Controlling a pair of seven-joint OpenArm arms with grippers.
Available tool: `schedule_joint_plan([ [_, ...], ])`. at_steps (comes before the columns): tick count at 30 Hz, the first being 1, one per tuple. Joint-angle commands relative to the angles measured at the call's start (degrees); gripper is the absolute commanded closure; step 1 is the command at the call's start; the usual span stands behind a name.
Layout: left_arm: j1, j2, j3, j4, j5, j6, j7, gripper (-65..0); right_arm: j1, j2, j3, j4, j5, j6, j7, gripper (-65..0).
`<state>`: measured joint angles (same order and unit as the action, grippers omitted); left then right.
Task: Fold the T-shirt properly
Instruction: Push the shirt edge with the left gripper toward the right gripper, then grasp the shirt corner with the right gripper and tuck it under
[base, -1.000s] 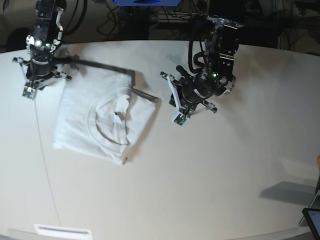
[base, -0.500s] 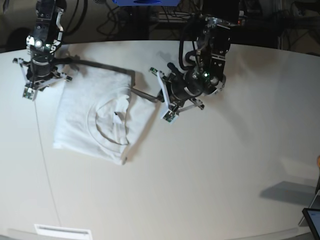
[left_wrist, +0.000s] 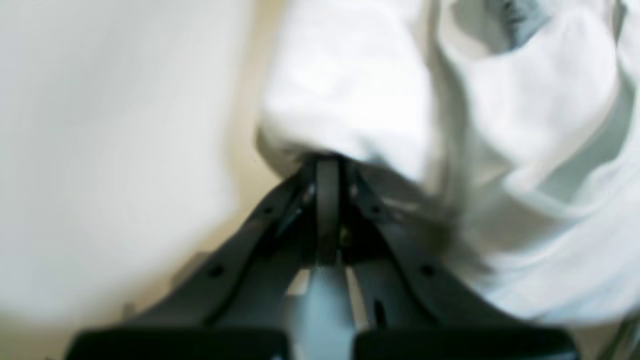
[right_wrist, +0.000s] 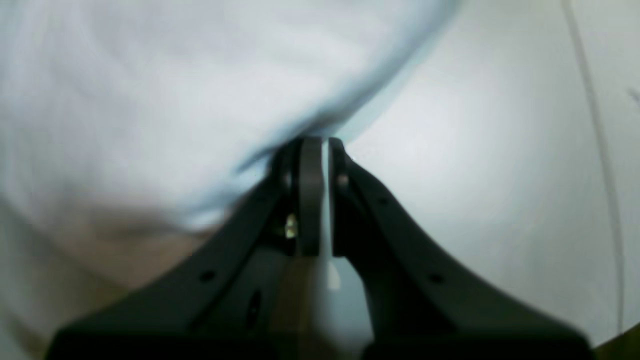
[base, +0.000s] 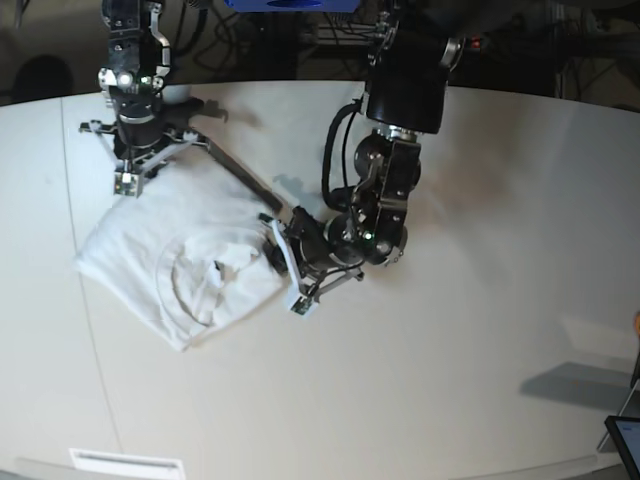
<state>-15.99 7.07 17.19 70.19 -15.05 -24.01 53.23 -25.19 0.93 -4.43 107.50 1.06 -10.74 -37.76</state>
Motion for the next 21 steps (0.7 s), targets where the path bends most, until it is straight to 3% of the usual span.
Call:
schedule_joint_plan([
  [1,-2.0,0.4,0.1,-1.2,0.9,0.3,-0.3,0.0,0.3,-0.2,-1.3,1.2,0.0,0.2,1.3,-2.3],
  [6,-8.5,1.1,-0.3,-8.6,0.5,0.4,-6.2,0.0,1.8,-0.2,-6.9,1.2,0.0,0.1,1.3,-2.3],
  [10,-13.2,0.6,-0.5,-10.1,0.5,0.4,-7.1,0.0,2.3,-0.3,-11.7,1.3,0.0,0.0,1.3,-2.3],
  [15,-15.4,-4.0,-1.4,-9.7,0.4,0.5,-6.2,0.0,0.3,-0.3,-11.5,4.6,0.0,-0.1,1.8,-2.3],
  [17,-13.9,-5.3,-5.2,-6.5,0.4,0.5,-6.1,0.0,-1.4,-0.3,-11.5,6.6,0.0,-1.6,2.5,-2.2],
  [21,-8.0,-7.3,-13.3,1.1,0.4,0.5,-3.8,0.0,-5.4,0.1,-10.9,6.7,-0.1,-2.1,16.4,-2.2],
])
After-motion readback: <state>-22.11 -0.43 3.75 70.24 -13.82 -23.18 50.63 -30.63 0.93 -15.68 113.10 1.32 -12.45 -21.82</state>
